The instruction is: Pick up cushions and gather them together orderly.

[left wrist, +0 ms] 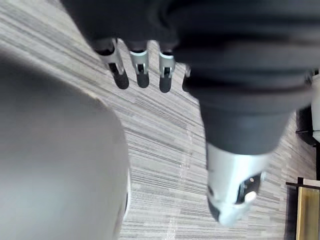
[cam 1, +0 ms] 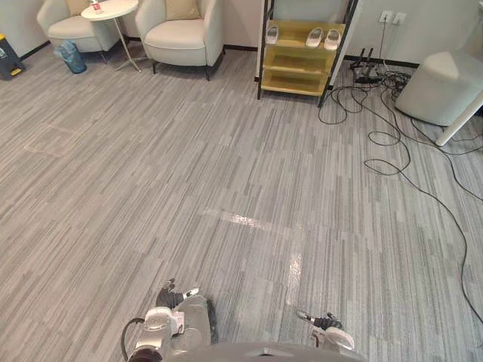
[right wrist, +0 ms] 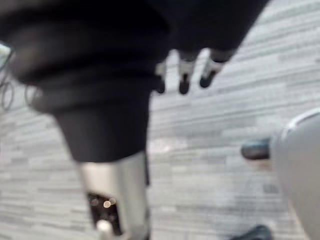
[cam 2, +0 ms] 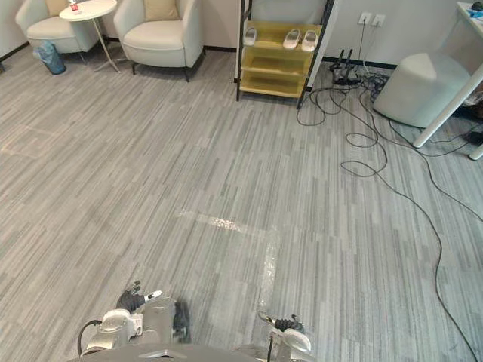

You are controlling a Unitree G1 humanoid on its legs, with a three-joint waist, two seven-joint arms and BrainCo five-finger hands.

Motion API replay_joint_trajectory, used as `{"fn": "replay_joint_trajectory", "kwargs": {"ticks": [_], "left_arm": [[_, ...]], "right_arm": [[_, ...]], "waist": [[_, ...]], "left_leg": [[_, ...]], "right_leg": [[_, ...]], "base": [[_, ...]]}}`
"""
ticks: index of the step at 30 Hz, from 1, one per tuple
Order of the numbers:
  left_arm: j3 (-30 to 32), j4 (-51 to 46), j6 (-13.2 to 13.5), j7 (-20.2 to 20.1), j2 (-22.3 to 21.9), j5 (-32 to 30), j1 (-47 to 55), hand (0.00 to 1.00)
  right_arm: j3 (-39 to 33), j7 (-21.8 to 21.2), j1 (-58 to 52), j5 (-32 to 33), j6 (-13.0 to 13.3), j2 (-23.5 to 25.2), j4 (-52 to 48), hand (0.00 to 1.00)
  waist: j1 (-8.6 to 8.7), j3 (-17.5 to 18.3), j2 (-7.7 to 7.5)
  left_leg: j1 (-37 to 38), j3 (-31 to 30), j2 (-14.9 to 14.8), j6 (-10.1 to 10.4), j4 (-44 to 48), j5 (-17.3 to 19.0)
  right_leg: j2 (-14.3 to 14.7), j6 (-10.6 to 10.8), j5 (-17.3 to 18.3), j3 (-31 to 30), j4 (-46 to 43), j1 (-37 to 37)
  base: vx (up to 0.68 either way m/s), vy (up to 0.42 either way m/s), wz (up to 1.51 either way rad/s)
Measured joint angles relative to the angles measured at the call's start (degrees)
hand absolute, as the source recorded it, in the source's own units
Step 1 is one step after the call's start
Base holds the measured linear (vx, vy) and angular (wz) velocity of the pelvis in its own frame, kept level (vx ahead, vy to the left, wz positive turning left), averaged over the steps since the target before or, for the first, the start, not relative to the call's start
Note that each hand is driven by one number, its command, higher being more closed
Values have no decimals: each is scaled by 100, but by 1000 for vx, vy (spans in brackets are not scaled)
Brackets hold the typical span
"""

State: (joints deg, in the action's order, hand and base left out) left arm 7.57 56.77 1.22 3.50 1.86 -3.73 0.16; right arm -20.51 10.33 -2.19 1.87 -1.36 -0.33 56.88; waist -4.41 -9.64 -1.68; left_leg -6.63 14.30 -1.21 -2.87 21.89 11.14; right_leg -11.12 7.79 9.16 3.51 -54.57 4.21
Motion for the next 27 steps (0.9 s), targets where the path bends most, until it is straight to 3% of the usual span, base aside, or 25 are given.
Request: {"fn": "replay_joint_trajectory", "kwargs": {"ticks": [1, 3, 5, 7, 9, 10, 11, 12, 14, 15, 18, 20, 22, 23, 25, 27], "left_arm": [[-75, 56, -16, 0, 39, 9, 5, 0], [-93, 67, -23, 0, 37, 18, 21, 0], [-91, 63, -21, -2, 31, 23, 84, 0], [-87, 73, -17, -1, 35, 32, 103, 0], [-93, 140, -8, -1, 63, 28, 109, 0], [-92, 182, -2, -4, 101, 27, 122, 0], [-85, 302, -4, 2, 13, 18, 91, 0], [-80, 316, -3, 8, -69, 18, 122, 0], [-82, 358, -4, 2, -188, 17, 115, 0], [-91, 309, -2, -11, -195, 16, 110, 0], [-93, 228, 5, -10, -187, -4, 123, 0], [-97, 231, 5, -9, -187, -28, 123, 0], [-100, 215, 13, -8, -187, -32, 100, 0], [-105, 222, 13, -6, -188, -31, 93, 0], [-112, 251, 16, -5, -185, -28, 85, 0], [-139, 285, 16, -4, -126, -28, 78, 0]], "right_arm": [[16, 0, -6, -8, 11, -3, -28, 0], [-9, -2, 19, -14, 11, 18, -83, 0], [-26, -12, 17, -128, 13, 31, -94, 0], [-43, -32, 40, -180, 26, 26, -85, 0], [-43, -36, 67, -183, 43, 15, -5, 0], [-53, -37, 63, -183, 41, 15, 50, 0], [-110, -50, 75, -177, 48, -52, 45, 0], [-171, -52, 59, -176, 51, -123, 56, 0], [-298, -45, 60, -156, 55, -185, 60, 0], [-313, -31, 36, -139, 46, -190, 102, 0], [-295, -16, 9, -98, 44, -225, 253, 0], [-294, -4, 5, -98, 43, -239, 257, 0], [-293, 2, 8, -96, 39, -240, 262, 0], [-293, 6, 6, -97, 40, -242, 261, 0], [-315, 13, -2, -66, 41, -224, 264, 0], [-309, 8, -27, -58, 35, -165, 268, 0]], "waist": [[61, -8, 11], [57, -3, -3], [34, 4, 24], [28, 5, 31], [103, 26, -4], [119, 68, -72], [148, 162, 113], [158, 218, 267], [160, 204, 453], [156, 203, 482], [105, 207, 486], [109, 207, 488], [36, 205, 485], [24, 206, 496], [-6, 245, 497], [6, 280, 348]], "left_leg": [[270, 10, 54, -13, -87, 65], [727, 29, 42, -11, -388, 91], [1096, 69, -35, 58, -686, 128], [1280, 170, -148, 223, -833, 229], [1324, 148, -167, 396, -805, 334], [1388, 105, -105, 474, -800, 382], [1434, -91, -246, 564, -801, 417], [1441, -227, -363, 603, -800, 430], [1383, -402, -569, 676, -556, 474], [959, -524, -788, 742, 444, 449], [442, -484, -1042, 759, 1620, 498], [283, -475, -1000, 767, 1534, 558], [103, -555, -865, 750, 761, 569], [80, -724, -773, 770, 282, 507], [280, -843, -575, 739, -225, 25], [411, -757, -415, 669, -384, -15]], "right_leg": [[-184, -71, 90, 330, -413, 254], [-311, -232, 329, 897, -201, 475], [-273, -331, 497, 1339, 568, 600], [-94, -399, 428, 1550, 1946, 773], [200, -498, -164, 1344, 3297, 779], [265, -664, -673, 1135, 3626, 777], [388, -709, -794, 1162, 3558, 723], [521, -726, -675, 1225, 3669, 636], [720, -769, -559, 1357, 3865, 430], [839, -813, -461, 1454, 4087, 128], [974, -894, -333, 1455, 4340, -330], [974, -872, -315, 1397, 4419, -437], [913, -791, -310, 1190, 4461, -503], [889, -704, -301, 1106, 4437, -505], [827, -511, -291, 850, 4389, -517], [723, -422, -340, 808, 4551, -586]], "base": [[301, 81, 13], [346, 40, 6], [335, -25, -11], [233, -87, -26], [293, -170, -7], [410, -254, 15], [412, -270, 17], [429, -305, 19], [267, -226, 26], [229, -209, 27], [171, -106, -1], [158, 13, -19], [155, 116, -48], [127, 163, -48], [167, 193, -40], [211, 156, -14]]}}
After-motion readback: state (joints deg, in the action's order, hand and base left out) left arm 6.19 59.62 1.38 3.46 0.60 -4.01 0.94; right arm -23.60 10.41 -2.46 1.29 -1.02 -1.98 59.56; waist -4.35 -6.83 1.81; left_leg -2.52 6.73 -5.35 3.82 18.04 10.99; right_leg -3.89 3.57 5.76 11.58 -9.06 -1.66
